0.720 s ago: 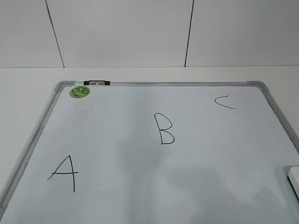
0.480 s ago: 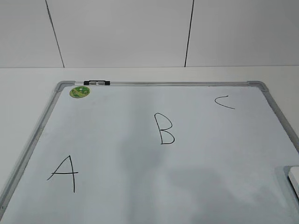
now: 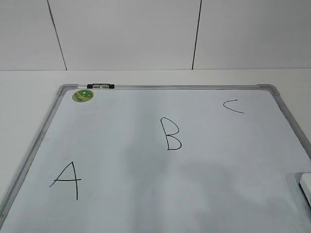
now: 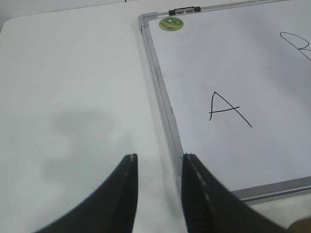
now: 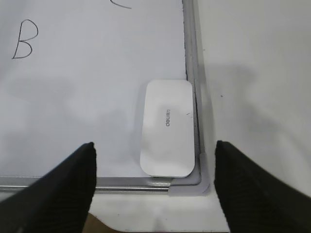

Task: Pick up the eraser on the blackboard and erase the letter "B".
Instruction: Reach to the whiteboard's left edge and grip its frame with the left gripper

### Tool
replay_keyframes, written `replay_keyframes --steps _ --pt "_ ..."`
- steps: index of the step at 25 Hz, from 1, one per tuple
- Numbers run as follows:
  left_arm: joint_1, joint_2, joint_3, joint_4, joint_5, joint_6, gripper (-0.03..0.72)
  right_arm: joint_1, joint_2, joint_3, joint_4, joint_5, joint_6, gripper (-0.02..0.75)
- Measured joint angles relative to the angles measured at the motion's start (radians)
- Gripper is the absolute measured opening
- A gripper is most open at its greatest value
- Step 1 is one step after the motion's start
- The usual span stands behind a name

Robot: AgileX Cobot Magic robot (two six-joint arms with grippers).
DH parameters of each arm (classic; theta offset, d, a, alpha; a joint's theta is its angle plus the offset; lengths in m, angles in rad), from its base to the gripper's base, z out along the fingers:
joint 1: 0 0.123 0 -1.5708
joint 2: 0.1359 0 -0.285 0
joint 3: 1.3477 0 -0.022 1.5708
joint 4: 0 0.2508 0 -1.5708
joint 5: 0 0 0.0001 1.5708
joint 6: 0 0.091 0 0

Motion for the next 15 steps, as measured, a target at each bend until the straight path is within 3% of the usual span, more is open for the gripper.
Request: replay_keyframes --steps 15 --pt "0.0 0.0 0.0 0.002 0.0 0.0 0.237 0.0 0.296 0.0 0.086 -0.004 0.069 0.584"
